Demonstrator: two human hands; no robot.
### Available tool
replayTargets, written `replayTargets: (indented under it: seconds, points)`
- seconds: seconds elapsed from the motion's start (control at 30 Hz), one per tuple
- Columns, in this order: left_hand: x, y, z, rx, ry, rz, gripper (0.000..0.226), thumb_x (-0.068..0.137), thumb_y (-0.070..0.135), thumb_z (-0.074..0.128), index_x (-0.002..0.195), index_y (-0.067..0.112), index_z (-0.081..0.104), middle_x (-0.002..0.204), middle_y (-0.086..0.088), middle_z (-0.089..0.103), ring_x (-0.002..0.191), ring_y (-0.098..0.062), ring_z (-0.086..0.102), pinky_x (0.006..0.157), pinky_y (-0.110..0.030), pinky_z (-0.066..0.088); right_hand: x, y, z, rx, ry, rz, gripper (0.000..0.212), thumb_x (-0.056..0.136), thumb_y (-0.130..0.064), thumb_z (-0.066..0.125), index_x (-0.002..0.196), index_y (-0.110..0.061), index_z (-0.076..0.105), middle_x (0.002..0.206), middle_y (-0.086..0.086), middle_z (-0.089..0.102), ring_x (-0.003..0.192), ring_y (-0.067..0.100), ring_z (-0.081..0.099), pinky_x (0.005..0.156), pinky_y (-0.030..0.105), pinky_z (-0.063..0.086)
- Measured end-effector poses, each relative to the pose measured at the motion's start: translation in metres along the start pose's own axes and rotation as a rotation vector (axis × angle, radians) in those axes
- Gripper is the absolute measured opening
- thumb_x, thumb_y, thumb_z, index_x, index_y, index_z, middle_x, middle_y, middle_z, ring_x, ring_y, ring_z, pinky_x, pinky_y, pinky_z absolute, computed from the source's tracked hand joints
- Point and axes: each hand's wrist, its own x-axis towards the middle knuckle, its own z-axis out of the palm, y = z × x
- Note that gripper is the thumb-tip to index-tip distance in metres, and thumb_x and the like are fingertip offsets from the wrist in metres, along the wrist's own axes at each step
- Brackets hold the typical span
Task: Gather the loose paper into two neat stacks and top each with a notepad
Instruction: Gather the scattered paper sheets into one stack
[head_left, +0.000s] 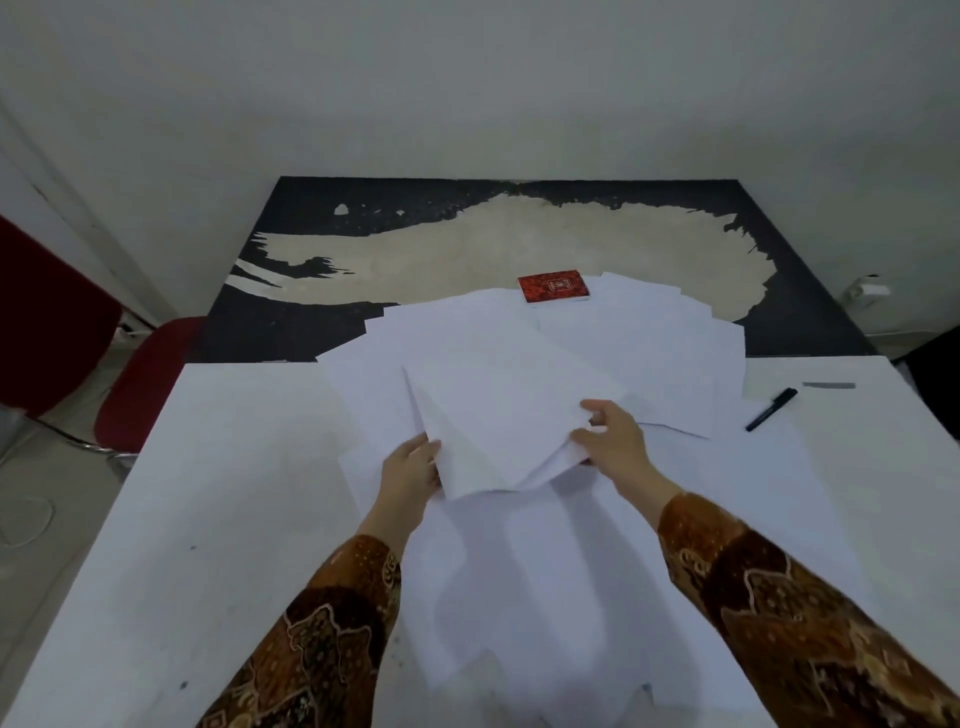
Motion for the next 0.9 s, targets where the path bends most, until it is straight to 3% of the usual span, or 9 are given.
replayTargets:
  seconds: [0.13, 0.2, 0.3, 0.37, 0.47, 0.6, 0.7, 0.8, 0.9]
  points:
    - [-0.022, -0.030, -0.014, 0.183, 0.101, -0.004, 0.029, 0.094, -0.003, 0.046, 0.121, -0.006, 0.056, 0.086, -0.012, 0.062, 0.076, -0.026, 0.060, 0.064, -0.029, 0.050, -0.041, 0.036, 0.001, -0.084, 0.042, -0.104, 0.027, 0.089, -0.015, 0.062, 0.116, -0.014, 0.064, 0.098, 0.000, 0.058, 0.090, 0.016, 0.058, 0.081, 0.023, 0.044]
    - [-0.034, -0.044, -0.016, 0.172, 0.153, -0.050, 0.025, 0.095, 0.006, 0.047, 0.113, -0.006, 0.060, 0.076, -0.011, 0.058, 0.065, -0.024, 0.054, 0.060, -0.032, 0.046, -0.058, 0.050, 0.001, -0.112, 0.048, -0.138, 0.020, 0.090, -0.015, 0.061, 0.108, -0.013, 0.069, 0.092, -0.002, 0.063, 0.087, 0.011, 0.059, 0.078, 0.017, 0.043]
    - [-0.053, -0.059, -0.016, 0.120, 0.122, -0.153, 0.026, 0.093, 0.035, 0.055, 0.091, 0.010, 0.063, 0.084, -0.008, 0.064, 0.077, -0.028, 0.061, 0.073, -0.039, 0.053, -0.085, 0.070, 0.002, -0.127, -0.011, -0.198, 0.016, 0.086, -0.003, 0.061, 0.088, -0.015, 0.071, 0.084, -0.009, 0.065, 0.080, 0.009, 0.060, 0.067, 0.003, 0.040]
    - [-0.059, -0.067, -0.020, 0.274, 0.126, -0.106, 0.028, 0.089, 0.038, 0.064, 0.095, 0.011, 0.062, 0.094, -0.007, 0.067, 0.087, -0.028, 0.063, 0.080, -0.039, 0.054, -0.101, 0.081, 0.001, -0.150, -0.083, -0.235, 0.025, 0.082, 0.002, 0.063, 0.081, -0.022, 0.067, 0.078, -0.011, 0.063, 0.071, 0.008, 0.059, 0.064, 0.007, 0.042]
    - [-0.066, -0.078, -0.026, 0.418, 0.134, 0.035, 0.025, 0.087, 0.008, 0.065, 0.112, 0.002, 0.062, 0.113, -0.018, 0.066, 0.091, -0.028, 0.060, 0.082, -0.037, 0.050, -0.115, 0.094, -0.004, -0.161, -0.153, -0.218, 0.044, 0.082, -0.007, 0.068, 0.110, -0.038, 0.054, 0.079, -0.007, 0.057, 0.064, 0.005, 0.052, 0.064, 0.018, 0.044]
    - [-0.073, -0.083, -0.029, 0.517, 0.096, 0.075, 0.031, 0.090, -0.002, 0.056, 0.121, -0.002, 0.057, 0.115, -0.019, 0.062, 0.095, -0.028, 0.057, 0.086, -0.038, 0.049, -0.107, 0.099, -0.019, 0.147, 0.040, 0.042, 0.073, 0.085, -0.022, 0.069, 0.143, -0.030, 0.024, 0.105, 0.005, 0.052, 0.090, 0.023, 0.061, 0.083, 0.035, 0.052]
    - [-0.075, -0.086, -0.030, 0.549, 0.039, 0.069, 0.029, 0.091, -0.002, 0.051, 0.119, 0.003, 0.057, 0.106, -0.014, 0.061, 0.094, -0.029, 0.057, 0.081, -0.036, 0.049, -0.089, 0.103, -0.030, 0.319, 0.070, 0.180, 0.052, 0.090, -0.011, 0.062, 0.137, -0.006, 0.040, 0.098, 0.010, 0.056, 0.079, 0.023, 0.064, 0.074, 0.030, 0.058]
    - [-0.073, -0.088, -0.030, 0.524, 0.032, 0.036, 0.021, 0.093, 0.002, 0.046, 0.110, 0.008, 0.056, 0.093, -0.007, 0.059, 0.084, -0.025, 0.056, 0.078, -0.035, 0.048, -0.081, 0.105, -0.035, 0.273, 0.069, 0.166, 0.032, 0.090, -0.003, 0.059, 0.121, 0.000, 0.055, 0.079, 0.009, 0.062, 0.070, 0.019, 0.063, 0.070, 0.026, 0.057]
    - [-0.068, -0.087, -0.028, 0.495, 0.048, -0.018, 0.029, 0.097, 0.018, 0.045, 0.122, 0.008, 0.057, 0.112, -0.009, 0.063, 0.101, -0.028, 0.058, 0.098, -0.042, 0.046, -0.073, 0.102, -0.036, 0.321, 0.026, 0.235, 0.021, 0.088, -0.014, 0.065, 0.105, -0.003, 0.061, 0.087, 0.014, 0.063, 0.070, 0.021, 0.064, 0.066, 0.029, 0.057]
